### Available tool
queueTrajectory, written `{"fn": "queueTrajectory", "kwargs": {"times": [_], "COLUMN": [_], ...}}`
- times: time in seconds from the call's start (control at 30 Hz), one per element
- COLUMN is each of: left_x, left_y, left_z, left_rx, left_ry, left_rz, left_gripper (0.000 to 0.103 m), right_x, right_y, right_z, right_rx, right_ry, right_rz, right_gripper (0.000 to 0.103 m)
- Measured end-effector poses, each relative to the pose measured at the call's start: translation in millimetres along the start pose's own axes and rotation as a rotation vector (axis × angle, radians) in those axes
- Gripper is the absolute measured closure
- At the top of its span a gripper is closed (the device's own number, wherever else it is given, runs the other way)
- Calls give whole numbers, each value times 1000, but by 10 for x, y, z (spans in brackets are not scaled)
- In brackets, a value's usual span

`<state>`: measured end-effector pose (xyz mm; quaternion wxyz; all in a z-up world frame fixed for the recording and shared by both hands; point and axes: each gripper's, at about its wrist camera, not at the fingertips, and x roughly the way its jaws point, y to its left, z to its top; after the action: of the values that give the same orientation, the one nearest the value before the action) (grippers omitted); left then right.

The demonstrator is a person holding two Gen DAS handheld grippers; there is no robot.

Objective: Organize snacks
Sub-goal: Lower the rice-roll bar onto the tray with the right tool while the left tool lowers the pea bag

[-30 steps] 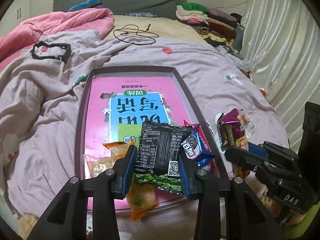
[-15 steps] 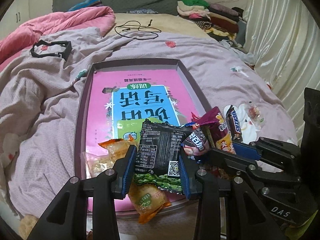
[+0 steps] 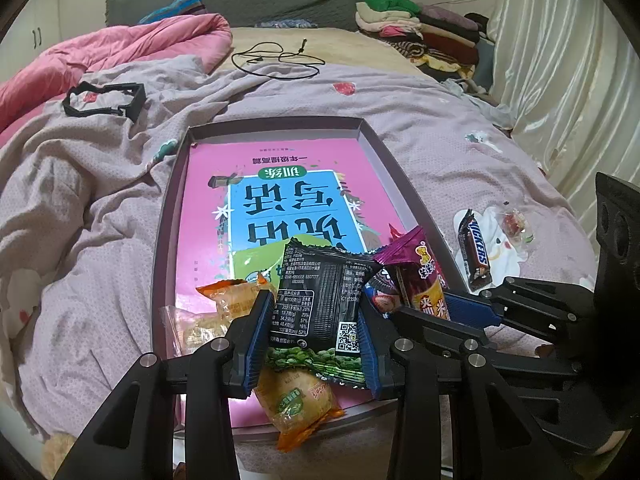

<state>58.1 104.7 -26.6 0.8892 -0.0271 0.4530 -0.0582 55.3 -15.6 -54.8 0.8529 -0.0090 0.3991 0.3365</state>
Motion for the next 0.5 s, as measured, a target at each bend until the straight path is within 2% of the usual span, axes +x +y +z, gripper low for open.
{"fn": "queueTrajectory", "kwargs": {"times": [0.5], "left_x": [3], "left_y": [-20], "left_z": [9], "left_rx": [-2], "left_ry": [-3], "left_rz": [-5], "left_gripper": [62], "right_x": [-31], "right_y": [-54], "right_z": [-6], "right_rx": [25], "right_ry": [-3], "right_rz": [12], "right_gripper": [82]}}
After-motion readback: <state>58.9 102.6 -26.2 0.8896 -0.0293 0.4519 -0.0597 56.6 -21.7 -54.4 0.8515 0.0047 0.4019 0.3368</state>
